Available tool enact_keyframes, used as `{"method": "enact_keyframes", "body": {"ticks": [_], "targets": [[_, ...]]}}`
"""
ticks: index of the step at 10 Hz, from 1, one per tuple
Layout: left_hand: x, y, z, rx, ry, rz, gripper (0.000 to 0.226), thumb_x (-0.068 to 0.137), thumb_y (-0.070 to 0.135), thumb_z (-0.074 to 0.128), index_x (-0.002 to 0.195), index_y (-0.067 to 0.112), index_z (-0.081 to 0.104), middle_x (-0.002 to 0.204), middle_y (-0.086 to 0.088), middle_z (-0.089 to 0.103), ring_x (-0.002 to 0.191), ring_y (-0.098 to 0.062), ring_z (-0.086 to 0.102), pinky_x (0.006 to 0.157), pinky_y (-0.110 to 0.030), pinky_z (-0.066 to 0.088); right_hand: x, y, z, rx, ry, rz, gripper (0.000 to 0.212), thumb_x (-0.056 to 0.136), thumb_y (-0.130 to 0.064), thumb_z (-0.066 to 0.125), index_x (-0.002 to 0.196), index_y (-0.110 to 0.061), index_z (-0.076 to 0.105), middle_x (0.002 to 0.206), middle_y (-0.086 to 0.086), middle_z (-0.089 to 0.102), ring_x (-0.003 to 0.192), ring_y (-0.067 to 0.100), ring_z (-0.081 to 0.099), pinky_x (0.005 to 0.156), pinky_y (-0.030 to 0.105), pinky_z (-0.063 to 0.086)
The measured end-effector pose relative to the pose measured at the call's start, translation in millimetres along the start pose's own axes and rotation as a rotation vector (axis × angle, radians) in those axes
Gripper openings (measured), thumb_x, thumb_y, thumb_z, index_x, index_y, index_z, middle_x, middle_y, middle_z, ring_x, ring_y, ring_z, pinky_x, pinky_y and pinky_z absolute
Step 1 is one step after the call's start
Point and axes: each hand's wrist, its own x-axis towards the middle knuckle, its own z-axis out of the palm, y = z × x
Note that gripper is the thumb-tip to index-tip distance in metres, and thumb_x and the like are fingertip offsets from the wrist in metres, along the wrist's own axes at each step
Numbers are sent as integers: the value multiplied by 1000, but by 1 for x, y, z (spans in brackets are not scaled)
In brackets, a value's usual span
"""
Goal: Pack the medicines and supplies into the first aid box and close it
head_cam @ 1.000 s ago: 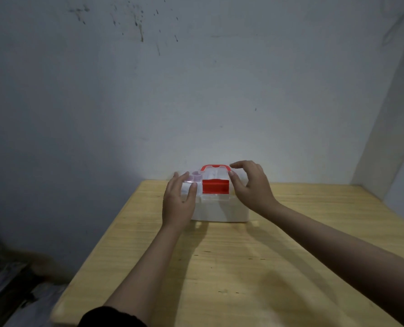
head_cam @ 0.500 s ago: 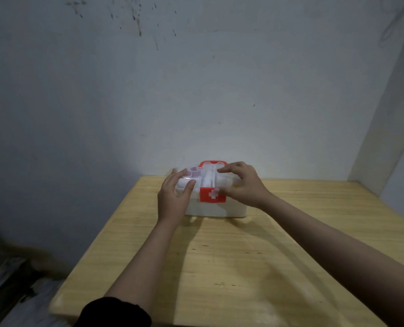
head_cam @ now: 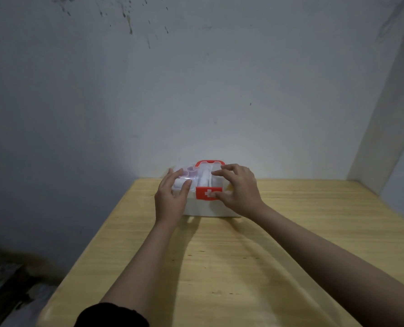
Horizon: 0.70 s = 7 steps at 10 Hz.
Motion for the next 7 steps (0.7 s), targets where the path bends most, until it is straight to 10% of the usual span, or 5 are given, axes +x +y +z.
{"method": "enact_keyframes", "body": {"ticks": [5, 6, 7], "targets": [[47, -1, 33, 69, -86, -76, 25, 88, 28, 62, 113, 28, 58, 127, 6, 53, 122, -21, 50, 86, -27, 48, 49, 33, 6, -110, -185, 46, 56, 76, -53, 64, 126, -36, 47, 140, -3, 45, 133, 26, 36, 111, 53, 23], [52, 12, 31, 153, -190, -165, 51, 94, 39, 49, 141, 24, 39, 157, -9, 19, 141, -29, 28, 104, -32, 36, 42, 16, -5, -160, -248, 31, 59, 85, -57, 50, 137, -33, 37, 155, 0, 26, 145, 24, 17, 114, 62, 5], [45, 21, 8, 108, -222, -163, 67, 93, 51, 38, 149, 36, 5, 157, -5, -24, 147, -22, -7, 116, -39, 12, 28, -8, -49, 186, 121, -33, 54, 87, -48, 53, 133, -21, 48, 151, 6, 37, 140, 18, 32, 114, 51, 27]]}}
